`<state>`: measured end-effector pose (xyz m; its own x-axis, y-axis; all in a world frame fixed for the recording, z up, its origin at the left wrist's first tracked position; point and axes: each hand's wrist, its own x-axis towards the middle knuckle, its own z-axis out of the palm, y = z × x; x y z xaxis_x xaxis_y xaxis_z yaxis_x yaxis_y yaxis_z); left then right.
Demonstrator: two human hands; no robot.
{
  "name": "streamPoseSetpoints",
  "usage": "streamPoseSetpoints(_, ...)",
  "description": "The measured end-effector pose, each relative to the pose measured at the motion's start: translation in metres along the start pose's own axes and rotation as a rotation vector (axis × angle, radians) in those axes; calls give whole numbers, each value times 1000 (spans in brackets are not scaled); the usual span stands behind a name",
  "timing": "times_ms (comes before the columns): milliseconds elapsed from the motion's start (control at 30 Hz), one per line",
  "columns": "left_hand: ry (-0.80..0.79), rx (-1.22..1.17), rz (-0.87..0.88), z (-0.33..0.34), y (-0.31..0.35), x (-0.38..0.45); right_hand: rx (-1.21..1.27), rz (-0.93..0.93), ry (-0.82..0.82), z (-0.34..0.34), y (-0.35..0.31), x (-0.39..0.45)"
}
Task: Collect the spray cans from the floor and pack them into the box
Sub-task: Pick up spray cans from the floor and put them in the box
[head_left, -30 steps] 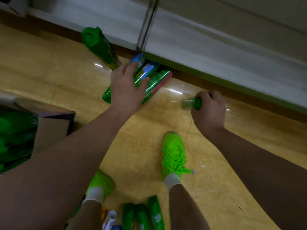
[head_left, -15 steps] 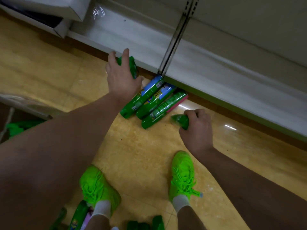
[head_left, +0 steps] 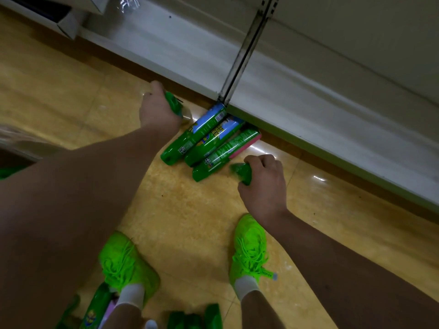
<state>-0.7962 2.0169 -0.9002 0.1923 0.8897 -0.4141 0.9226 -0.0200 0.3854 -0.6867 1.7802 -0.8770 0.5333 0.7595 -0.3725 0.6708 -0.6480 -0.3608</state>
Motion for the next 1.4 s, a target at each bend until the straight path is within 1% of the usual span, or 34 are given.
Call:
streamPoseSetpoints(133, 60, -69, 12, -3, -13, -16, -9, -13, 2, -4, -8, -3)
streamPoseSetpoints(300, 47, -28, 95, -29, -16, -28, -23, -33, -53, -18, -35, -7)
streamPoseSetpoints(467, 65, -98, 84, -76, -26, -42, -9, -106, 11, -37, -72, -15)
streamPoseSetpoints(567, 67, -141, 104, -113, -37, -57, -16, -166, 32, -52, -103, -23)
streamPoseSetpoints(667, 87, -162, 88, -154, -52, -72, 9, -226, 30, -74, -140, -34)
streamPoseSetpoints(900, 150, -234, 19, -258, -100, -125, 43, -341, -48, -123, -238, -68)
streamPoseSetpoints(1100, 217, -185, -84, -359, -154, -169, 29, -480, -69, -141, -331, -102)
streamPoseSetpoints(1267, 267, -230, -150, -433, -201, -196, 44, -565, -127, -154, -402, -125)
streamPoseSetpoints(1400, 275, -142, -186, -475, -239, -213, 84, -641, -160, -156, -453, -134)
